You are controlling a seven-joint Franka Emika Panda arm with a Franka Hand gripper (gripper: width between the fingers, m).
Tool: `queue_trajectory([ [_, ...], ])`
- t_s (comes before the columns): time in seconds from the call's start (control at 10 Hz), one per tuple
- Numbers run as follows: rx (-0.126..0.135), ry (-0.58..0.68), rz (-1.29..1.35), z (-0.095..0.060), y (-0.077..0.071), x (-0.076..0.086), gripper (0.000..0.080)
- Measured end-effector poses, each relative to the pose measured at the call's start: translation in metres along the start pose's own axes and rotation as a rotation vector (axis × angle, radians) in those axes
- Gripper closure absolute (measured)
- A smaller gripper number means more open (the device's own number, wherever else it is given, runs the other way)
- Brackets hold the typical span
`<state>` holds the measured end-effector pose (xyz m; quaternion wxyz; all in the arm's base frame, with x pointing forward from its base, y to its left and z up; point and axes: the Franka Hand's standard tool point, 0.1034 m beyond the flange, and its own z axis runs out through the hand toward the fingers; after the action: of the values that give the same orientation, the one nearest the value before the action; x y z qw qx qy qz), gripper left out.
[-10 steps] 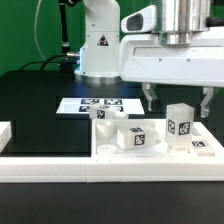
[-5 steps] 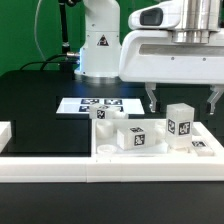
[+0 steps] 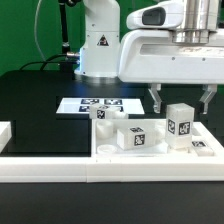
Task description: Assemble one leg
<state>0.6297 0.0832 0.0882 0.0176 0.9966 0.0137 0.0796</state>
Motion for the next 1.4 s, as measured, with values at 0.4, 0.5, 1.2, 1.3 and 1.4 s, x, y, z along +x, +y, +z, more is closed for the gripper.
queue_trajectory([
  [0.4, 0.003, 0.000, 0.100, 0.0001, -0.0001, -0.0001, 0.0514],
  [0.5, 0.005, 0.002, 0.206, 0.0005, -0.0001, -0.0006, 0.0514],
  [1.2, 0.038, -0.008, 1.117, 0.0016, -0.0058, -0.0019, 0.0514],
  [1.3, 0.047, -0.015, 1.227, 0.0015, -0.0056, -0.0016, 0.0514],
  [1.4, 0.054, -0.020, 1.311, 0.0015, -0.0057, -0.0014, 0.0512],
])
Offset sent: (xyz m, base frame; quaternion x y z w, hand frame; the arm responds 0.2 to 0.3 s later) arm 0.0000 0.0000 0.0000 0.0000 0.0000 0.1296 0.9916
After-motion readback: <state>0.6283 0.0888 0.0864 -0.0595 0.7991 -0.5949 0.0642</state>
